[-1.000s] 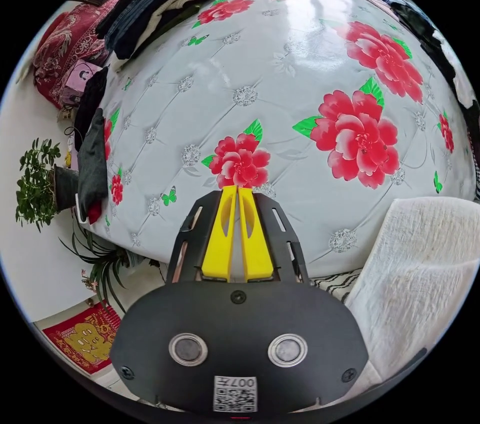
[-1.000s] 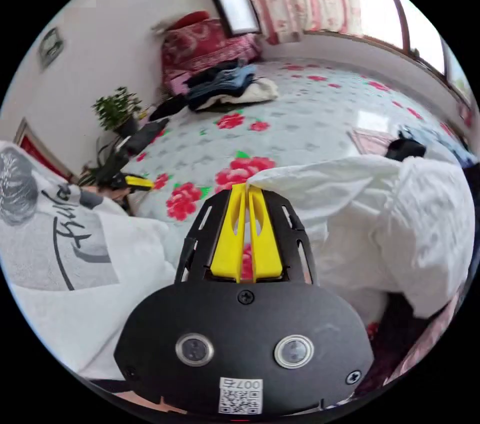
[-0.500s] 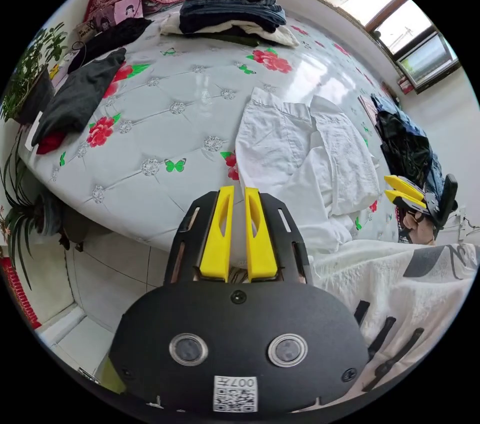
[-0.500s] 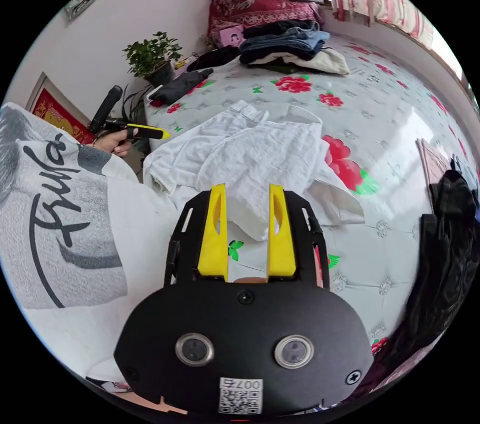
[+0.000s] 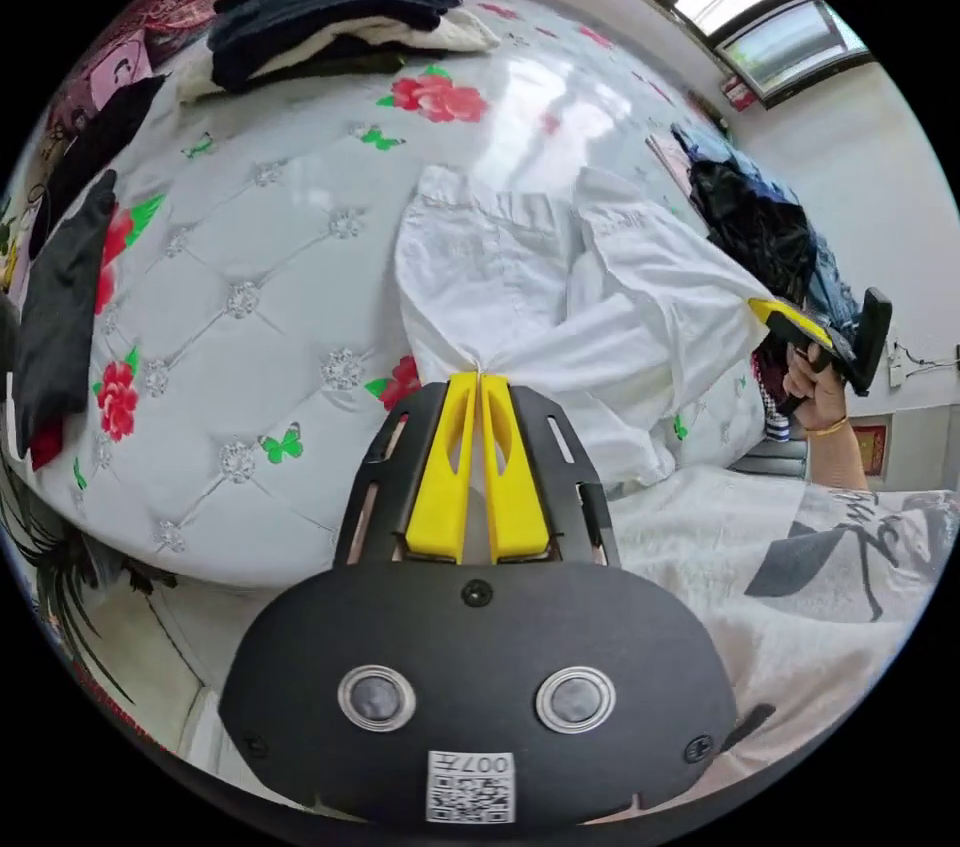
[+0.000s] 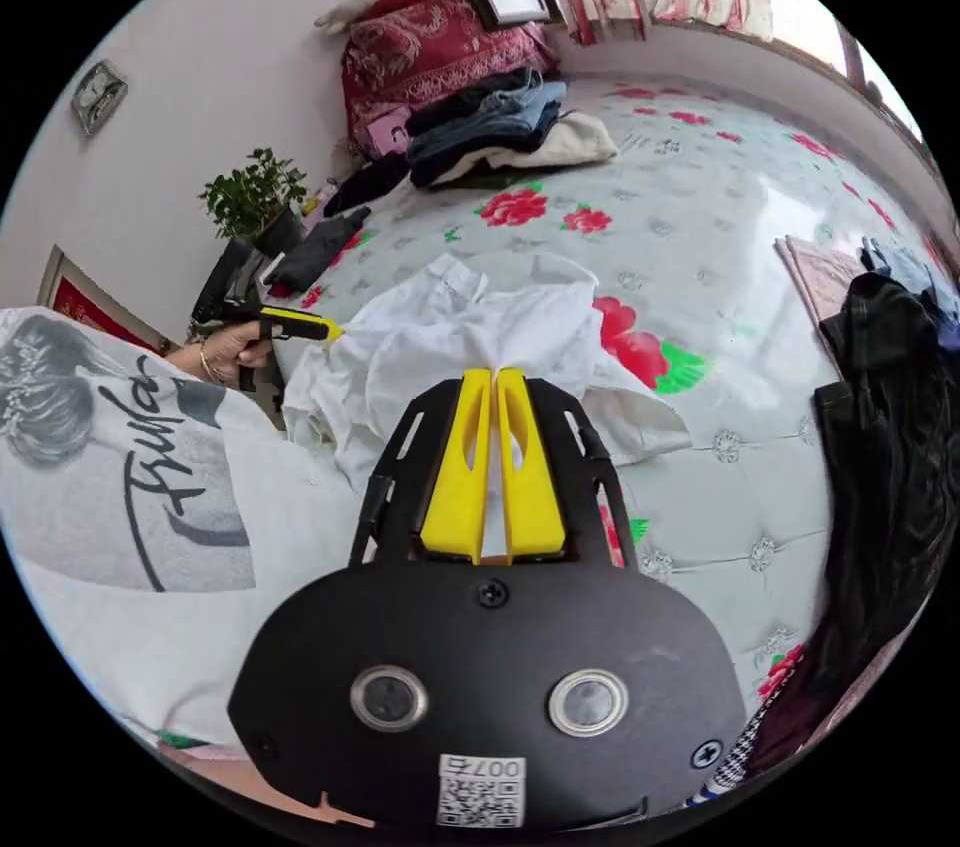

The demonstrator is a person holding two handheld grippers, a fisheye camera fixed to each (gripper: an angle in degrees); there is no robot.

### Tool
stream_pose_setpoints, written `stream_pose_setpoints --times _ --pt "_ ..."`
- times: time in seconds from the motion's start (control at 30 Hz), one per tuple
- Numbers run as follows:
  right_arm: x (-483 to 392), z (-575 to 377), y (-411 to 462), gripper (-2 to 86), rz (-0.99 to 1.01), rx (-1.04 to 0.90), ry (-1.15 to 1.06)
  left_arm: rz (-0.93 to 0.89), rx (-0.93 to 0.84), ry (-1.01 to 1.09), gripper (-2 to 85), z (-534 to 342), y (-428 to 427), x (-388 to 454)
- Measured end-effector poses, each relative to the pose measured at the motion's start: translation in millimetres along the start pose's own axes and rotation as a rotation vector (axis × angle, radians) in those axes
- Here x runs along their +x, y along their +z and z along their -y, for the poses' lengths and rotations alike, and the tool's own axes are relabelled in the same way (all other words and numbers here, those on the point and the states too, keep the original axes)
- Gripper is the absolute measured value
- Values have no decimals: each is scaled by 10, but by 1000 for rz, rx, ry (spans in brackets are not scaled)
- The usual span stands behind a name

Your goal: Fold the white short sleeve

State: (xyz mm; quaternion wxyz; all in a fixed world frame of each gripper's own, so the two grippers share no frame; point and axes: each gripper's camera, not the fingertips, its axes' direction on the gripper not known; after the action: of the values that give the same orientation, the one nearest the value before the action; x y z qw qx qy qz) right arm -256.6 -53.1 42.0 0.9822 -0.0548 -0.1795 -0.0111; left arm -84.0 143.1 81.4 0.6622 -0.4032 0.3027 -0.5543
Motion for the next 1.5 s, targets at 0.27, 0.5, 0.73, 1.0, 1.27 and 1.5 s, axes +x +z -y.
stream_pose_setpoints --times 0.27,0.5,0.73,1.0,1.27,1.5 --pt "-606 -76 -1716 -2 -42 408 -133 -387 606 135 -10 -420 -2247 179" --pt "-1410 32 -2592 -2 -75 605 -351 -378 911 362 -10 -767 -3478 774" --pt "-1752 60 -2743 -2 57 653 -411 -125 1031 515 -9 -23 -4074 1513" --pt "-1535 167 -747 10 -121 186 -180 190 431 349 49 2131 -1777 1740" --pt "-943 141 122 49 -78 -80 -42 255 121 304 79 1030 -176 832" --pt "209 1189 753 83 -69 -174 38 143 -112 6 110 -379 313 379"
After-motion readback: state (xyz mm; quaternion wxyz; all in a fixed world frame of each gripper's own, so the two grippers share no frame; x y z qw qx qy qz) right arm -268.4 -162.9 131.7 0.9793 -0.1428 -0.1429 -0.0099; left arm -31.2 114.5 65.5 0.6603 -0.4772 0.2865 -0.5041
